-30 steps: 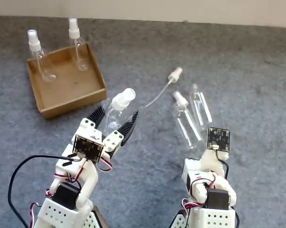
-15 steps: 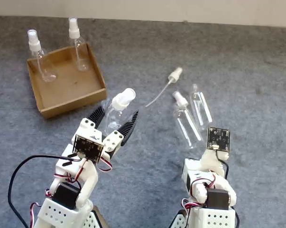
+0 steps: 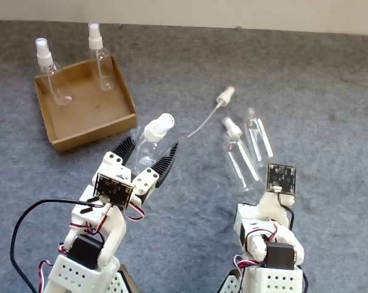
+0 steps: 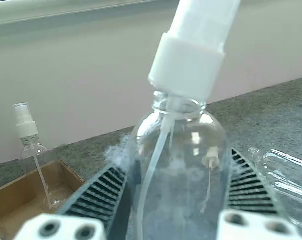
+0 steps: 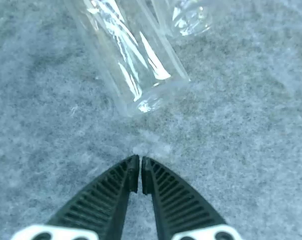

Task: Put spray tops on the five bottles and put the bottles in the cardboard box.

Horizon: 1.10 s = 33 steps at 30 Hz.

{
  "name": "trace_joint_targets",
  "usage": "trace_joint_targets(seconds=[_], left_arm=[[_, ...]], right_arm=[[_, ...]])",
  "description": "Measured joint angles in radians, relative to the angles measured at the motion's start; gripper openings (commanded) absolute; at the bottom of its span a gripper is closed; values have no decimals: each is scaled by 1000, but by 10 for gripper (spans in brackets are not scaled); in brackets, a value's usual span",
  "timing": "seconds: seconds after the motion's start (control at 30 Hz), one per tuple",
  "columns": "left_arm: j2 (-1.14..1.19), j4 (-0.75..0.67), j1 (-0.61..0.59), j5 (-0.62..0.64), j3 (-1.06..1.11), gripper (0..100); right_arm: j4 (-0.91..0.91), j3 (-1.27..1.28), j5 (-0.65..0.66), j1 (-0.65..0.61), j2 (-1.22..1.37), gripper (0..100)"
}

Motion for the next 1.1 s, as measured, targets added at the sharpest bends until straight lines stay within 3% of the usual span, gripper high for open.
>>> trace_joint_targets(seconds=[0.23,0.43,0.67,1.1], left_arm=[[0,0,0,0,0,147],[0,0,0,0,0,147],[0,0,0,0,0,147],[0,0,0,0,0,147]], right_arm=[[-106,0,0,-52,5,5],[-316,0,0,-282,5,5],[-341,0,0,-537,5,5],[-342,0,0,-578,5,5]])
